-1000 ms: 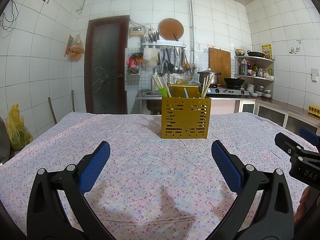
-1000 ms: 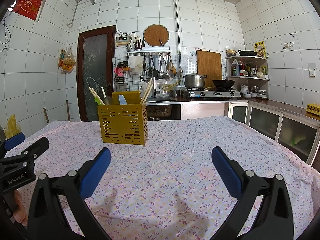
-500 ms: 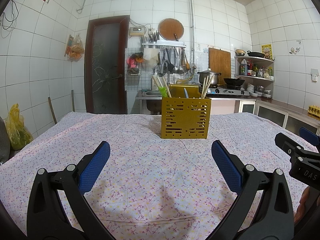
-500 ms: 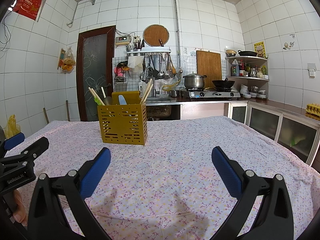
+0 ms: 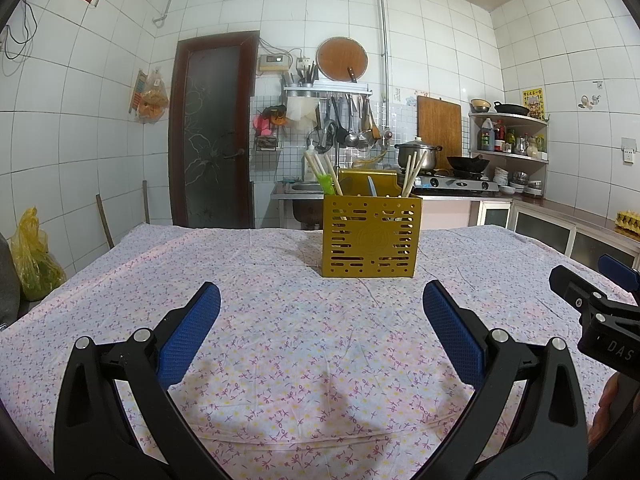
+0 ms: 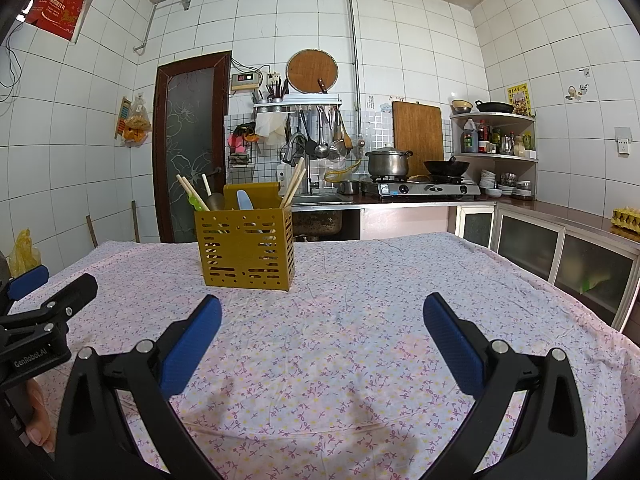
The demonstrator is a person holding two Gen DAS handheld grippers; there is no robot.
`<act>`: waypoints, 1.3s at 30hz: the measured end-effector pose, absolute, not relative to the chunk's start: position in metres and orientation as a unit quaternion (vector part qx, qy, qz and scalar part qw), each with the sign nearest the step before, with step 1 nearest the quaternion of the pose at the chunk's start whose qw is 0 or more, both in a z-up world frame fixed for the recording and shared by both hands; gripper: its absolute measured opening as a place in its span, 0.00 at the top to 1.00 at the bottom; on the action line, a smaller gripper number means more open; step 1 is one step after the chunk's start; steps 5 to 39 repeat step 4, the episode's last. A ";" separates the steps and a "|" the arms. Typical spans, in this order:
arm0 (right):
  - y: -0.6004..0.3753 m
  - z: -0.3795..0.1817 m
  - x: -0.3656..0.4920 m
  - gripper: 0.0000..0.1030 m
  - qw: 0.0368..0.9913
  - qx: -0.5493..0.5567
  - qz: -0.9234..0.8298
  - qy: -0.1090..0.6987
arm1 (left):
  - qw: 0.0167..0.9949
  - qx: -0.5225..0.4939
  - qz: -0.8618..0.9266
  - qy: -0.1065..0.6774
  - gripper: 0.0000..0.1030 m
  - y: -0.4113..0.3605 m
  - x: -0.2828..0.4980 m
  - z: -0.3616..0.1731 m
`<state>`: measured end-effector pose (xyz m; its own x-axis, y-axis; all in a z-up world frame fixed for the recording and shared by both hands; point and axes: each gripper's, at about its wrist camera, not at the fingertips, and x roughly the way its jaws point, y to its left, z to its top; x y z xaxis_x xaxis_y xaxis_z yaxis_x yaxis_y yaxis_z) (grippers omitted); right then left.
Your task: Organize utensils
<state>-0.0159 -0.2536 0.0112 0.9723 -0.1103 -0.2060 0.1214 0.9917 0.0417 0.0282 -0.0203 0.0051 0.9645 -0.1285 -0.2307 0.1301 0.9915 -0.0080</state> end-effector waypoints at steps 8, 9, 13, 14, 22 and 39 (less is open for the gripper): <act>-0.254 0.011 -0.016 0.04 0.993 0.027 -0.058 0.102 | 0.991 0.003 -0.065 0.116 0.05 -0.020 0.028 0.005; -0.254 0.011 -0.016 0.04 0.993 0.027 -0.058 0.102 | 0.991 0.003 -0.065 0.116 0.05 -0.020 0.028 0.005; -0.254 0.011 -0.016 0.04 0.993 0.027 -0.058 0.102 | 0.991 0.003 -0.065 0.116 0.05 -0.020 0.028 0.005; -0.254 0.011 -0.016 0.04 0.993 0.027 -0.058 0.102 | 0.991 0.003 -0.065 0.116 0.05 -0.020 0.028 0.005; -0.254 0.011 -0.016 0.04 0.993 0.027 -0.058 0.102 | 0.991 0.003 -0.065 0.116 0.05 -0.020 0.028 0.005; -0.254 0.011 -0.016 0.04 0.993 0.027 -0.058 0.102 | 0.991 0.003 -0.065 0.116 0.05 -0.020 0.028 0.005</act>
